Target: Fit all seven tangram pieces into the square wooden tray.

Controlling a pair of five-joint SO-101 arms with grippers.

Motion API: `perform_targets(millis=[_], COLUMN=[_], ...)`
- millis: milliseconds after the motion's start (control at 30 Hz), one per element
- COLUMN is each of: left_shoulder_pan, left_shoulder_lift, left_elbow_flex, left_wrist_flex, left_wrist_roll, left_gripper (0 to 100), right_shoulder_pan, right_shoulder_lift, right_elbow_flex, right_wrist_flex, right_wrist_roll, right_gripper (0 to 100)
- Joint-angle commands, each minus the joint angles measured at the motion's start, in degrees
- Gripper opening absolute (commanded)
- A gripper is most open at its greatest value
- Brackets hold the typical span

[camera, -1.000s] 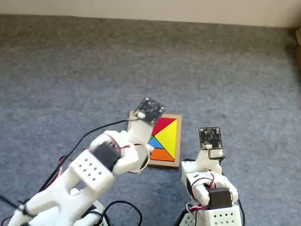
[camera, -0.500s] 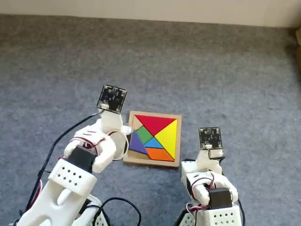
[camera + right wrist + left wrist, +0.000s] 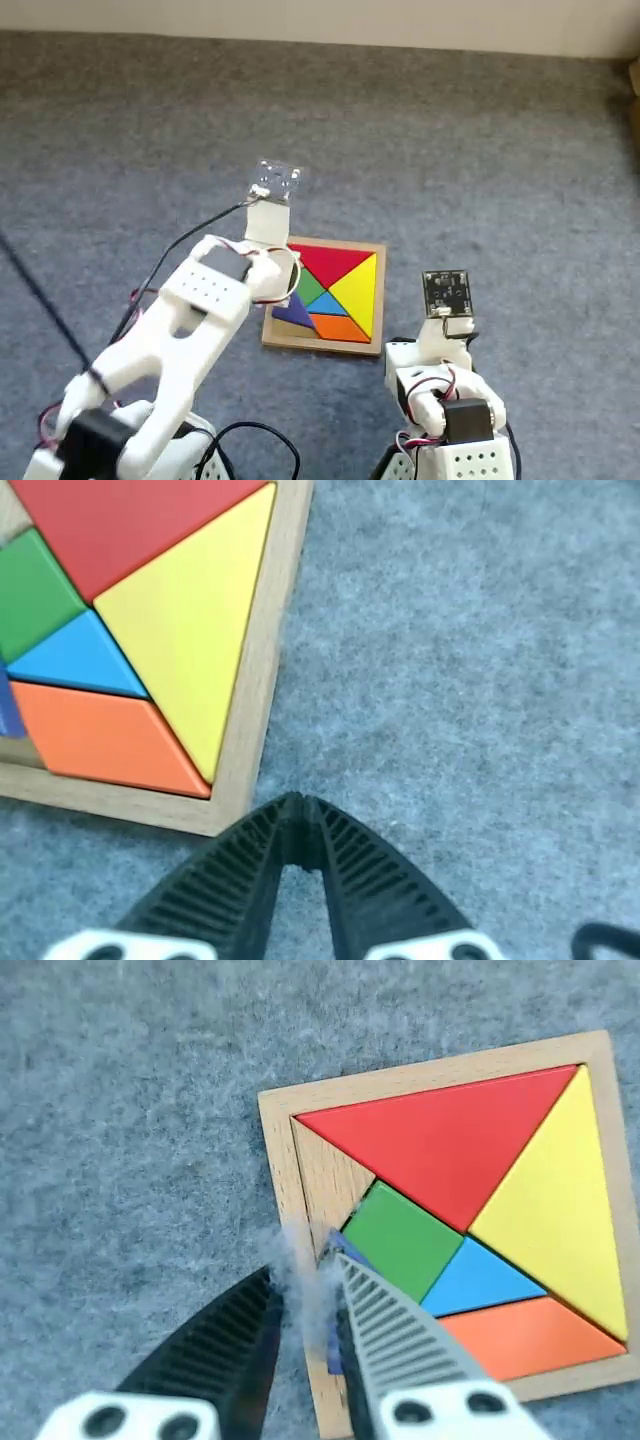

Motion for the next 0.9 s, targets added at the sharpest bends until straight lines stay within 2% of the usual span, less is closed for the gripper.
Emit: perform_targets(millis=[0,267,633,867], left_shoulder_pan=[-0.4,-0.3,0.2,0.2], left_shoulder_lift=[3.9,10.2,10.5,8.0], left_elbow_flex=[-5.2,-8.1,-6.4,-5.9], left_wrist_flex=[-1.0,-1.0,-0.4,4.3], left_wrist_roll=[0.4,0.3,0.4,0.4], left_gripper=[8,8,8,8], right_shoulder_pan=[0.5,0.5,0.5,0.5], right_shoulder_lift=[-0.9,-0.9,-0.9,-0.9], right_elbow_flex=[8.6,8.6,8.6,8.6], right_wrist_flex=[0.4,0.4,0.4,0.4], right_wrist_roll=[-0.3,-0.3,-0.3,-0.3], right_gripper=[1.5,1.5,1.5,1.5])
